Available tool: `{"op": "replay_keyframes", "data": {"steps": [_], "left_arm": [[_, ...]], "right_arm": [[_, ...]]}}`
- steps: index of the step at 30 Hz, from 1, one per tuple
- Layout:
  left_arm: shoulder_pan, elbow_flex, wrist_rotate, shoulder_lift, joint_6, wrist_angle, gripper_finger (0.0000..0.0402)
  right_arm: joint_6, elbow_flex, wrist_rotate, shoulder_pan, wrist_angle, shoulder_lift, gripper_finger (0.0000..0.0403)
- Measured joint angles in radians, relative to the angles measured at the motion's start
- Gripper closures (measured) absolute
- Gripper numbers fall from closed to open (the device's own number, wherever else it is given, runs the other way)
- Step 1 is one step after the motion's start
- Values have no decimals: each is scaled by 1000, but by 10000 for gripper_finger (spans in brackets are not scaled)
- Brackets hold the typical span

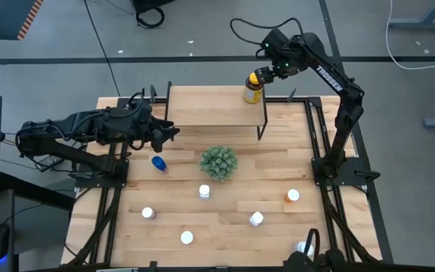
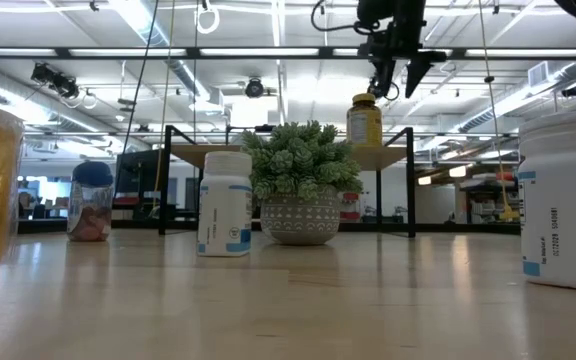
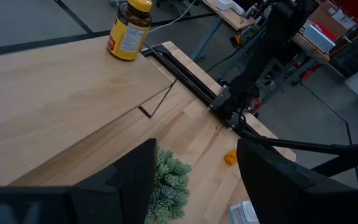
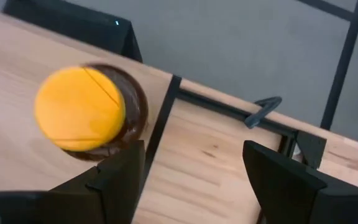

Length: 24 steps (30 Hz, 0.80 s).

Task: Pick and place medicine bottles onto shelf by color
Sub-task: Put the yellow medicine bottle on the shelf

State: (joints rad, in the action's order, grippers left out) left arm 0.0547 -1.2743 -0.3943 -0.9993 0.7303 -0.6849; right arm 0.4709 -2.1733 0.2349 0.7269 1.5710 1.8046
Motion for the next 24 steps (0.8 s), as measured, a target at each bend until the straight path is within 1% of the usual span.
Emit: {"op": "replay_keyframes", "data": {"steps": [6,14,17,24], "left_arm": [[0,0,0,0,0,0,173],[0,0,25,0,-8,0,173],[0,0,26,0,-8,0,173],[0,0,26,0,-9,0,173]], "right_arm": [[9,54,-15,-3,-2,1,126],[12,55,-29,-3,-97,1,126],[20,55,-50,-3,-101,1,126],[19,55,-52,-3,-113,1,126]]}}
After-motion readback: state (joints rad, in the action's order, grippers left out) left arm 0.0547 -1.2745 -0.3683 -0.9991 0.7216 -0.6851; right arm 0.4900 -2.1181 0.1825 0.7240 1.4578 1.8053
